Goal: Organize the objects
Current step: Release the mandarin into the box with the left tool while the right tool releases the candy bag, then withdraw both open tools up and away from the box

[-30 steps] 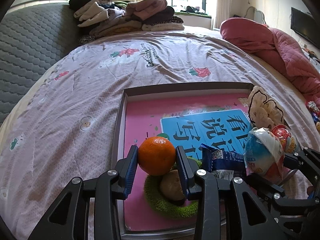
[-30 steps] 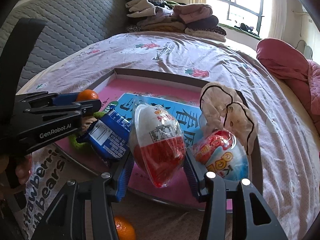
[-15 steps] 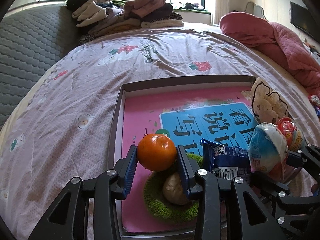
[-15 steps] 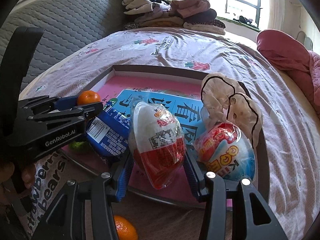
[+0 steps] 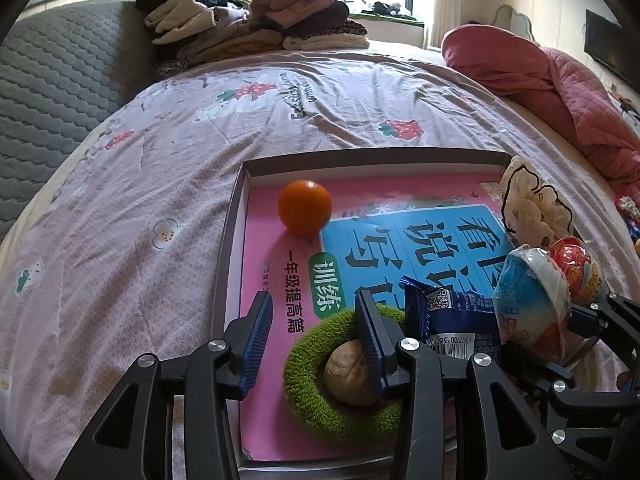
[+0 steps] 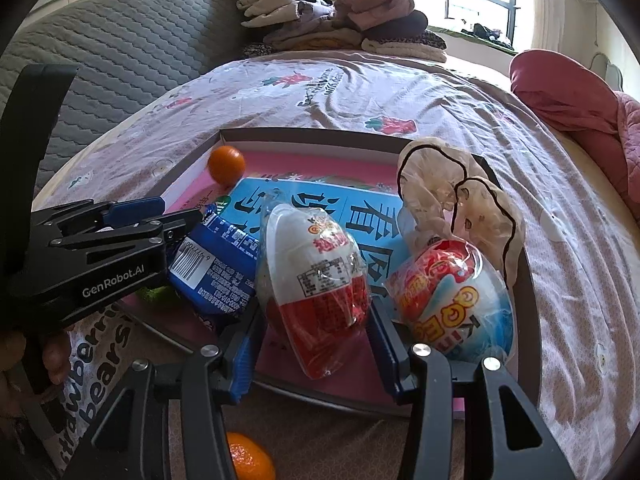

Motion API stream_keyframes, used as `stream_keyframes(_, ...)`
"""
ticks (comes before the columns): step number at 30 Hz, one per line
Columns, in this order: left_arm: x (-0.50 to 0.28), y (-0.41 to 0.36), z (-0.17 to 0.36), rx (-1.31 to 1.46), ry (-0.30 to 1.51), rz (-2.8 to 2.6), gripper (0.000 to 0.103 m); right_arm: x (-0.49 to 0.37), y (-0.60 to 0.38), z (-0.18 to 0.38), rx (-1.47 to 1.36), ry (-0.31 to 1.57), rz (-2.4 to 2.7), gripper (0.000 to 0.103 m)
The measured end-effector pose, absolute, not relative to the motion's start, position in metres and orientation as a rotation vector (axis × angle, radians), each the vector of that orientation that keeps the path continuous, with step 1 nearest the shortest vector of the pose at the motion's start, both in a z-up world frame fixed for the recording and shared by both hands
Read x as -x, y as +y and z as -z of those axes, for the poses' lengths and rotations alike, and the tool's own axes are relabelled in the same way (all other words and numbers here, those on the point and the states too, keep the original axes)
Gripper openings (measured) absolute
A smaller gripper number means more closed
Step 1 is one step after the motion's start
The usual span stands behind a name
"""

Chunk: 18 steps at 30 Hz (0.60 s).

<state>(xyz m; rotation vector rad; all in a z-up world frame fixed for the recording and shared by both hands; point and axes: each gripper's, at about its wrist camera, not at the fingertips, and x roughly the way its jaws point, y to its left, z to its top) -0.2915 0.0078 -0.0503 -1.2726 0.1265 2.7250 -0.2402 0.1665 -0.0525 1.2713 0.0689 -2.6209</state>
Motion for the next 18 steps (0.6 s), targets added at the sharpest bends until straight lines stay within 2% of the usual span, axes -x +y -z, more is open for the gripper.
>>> stream_keyframes(18,0.286,0.007,0.047,1.270,0.140,-2.723,0.049,0.237,0.168,0.039,-1.209,0.063,2.660,0.058)
